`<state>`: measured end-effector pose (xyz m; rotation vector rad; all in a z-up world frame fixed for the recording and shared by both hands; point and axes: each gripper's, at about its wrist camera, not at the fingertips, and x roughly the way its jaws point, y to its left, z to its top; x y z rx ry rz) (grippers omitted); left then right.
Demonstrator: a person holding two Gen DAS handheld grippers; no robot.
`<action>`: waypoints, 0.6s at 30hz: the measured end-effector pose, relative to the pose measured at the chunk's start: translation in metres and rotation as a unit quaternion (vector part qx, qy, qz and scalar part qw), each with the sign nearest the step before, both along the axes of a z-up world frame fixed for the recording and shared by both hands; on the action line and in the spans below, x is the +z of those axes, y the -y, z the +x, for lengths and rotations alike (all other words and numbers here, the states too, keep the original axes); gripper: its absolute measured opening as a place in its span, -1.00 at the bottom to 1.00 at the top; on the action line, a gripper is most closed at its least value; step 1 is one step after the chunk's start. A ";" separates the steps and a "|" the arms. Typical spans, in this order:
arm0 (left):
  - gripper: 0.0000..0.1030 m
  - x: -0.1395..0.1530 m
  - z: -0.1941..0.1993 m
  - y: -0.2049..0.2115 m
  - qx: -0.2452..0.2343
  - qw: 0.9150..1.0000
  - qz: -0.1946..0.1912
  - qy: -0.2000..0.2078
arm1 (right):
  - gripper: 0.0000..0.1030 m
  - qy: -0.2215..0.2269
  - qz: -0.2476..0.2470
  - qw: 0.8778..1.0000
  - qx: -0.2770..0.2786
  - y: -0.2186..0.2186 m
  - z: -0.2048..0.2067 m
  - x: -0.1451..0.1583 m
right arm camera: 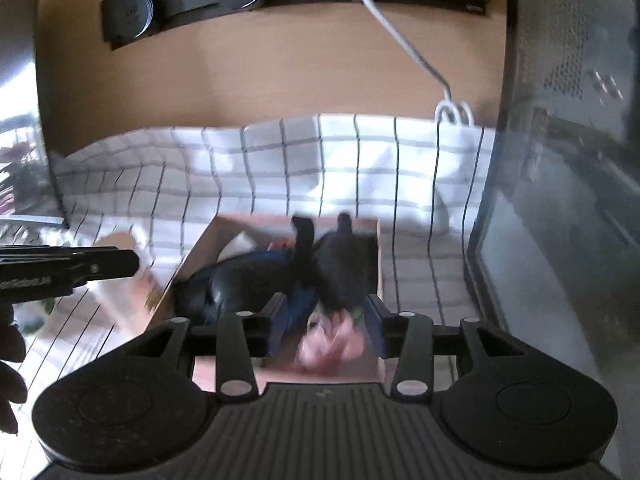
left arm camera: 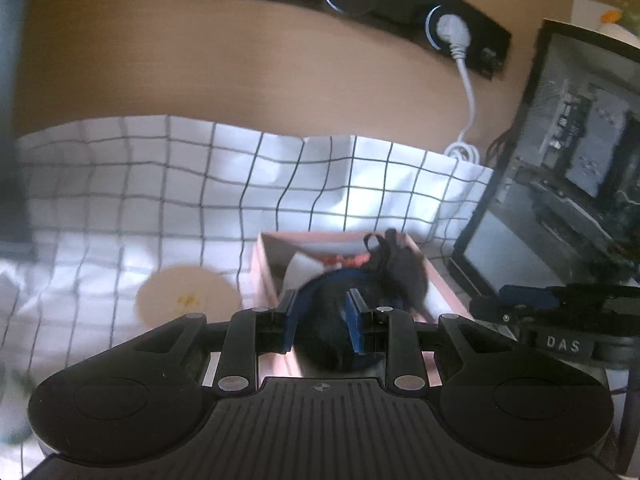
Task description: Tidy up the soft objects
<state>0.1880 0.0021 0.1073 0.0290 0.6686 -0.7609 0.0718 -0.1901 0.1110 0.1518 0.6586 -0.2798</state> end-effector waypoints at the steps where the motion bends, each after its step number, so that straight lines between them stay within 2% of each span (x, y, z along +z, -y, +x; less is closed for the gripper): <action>1: -0.44 -0.003 -0.010 -0.006 0.007 1.000 0.005 0.003 | -0.18 -0.003 0.002 1.000 0.012 -0.005 -0.006 -0.005; 4: -0.44 -0.020 -0.046 -0.023 0.027 0.999 0.032 0.006 | -0.04 -0.026 -0.001 0.997 0.069 -0.021 -0.021 -0.026; 6: -0.44 -0.037 -0.070 -0.030 0.055 0.996 0.065 0.016 | 0.01 -0.043 -0.003 0.993 0.108 -0.031 -0.025 -0.042; 8: -0.44 -0.054 -0.090 -0.037 0.094 0.990 0.100 0.008 | 0.01 -0.061 0.002 0.988 0.143 -0.038 -0.027 -0.059; 10: -0.44 -0.068 -0.110 -0.047 0.139 0.984 0.107 -0.014 | 0.01 -0.076 0.008 0.982 0.171 -0.043 -0.030 -0.072; 12: -0.44 -0.078 -0.129 -0.051 0.178 0.975 0.131 -0.019 | 0.02 -0.087 0.011 0.977 0.197 -0.049 -0.034 -0.085; 15: -0.44 -0.087 -0.145 -0.054 0.221 0.963 0.152 -0.033 | 0.25 -0.080 -0.002 0.972 0.222 -0.056 -0.041 -0.093; 18: -0.43 -0.090 -0.158 -0.051 0.237 0.959 0.151 -0.023 | 0.40 -0.073 -0.014 0.969 0.237 -0.058 -0.042 -0.097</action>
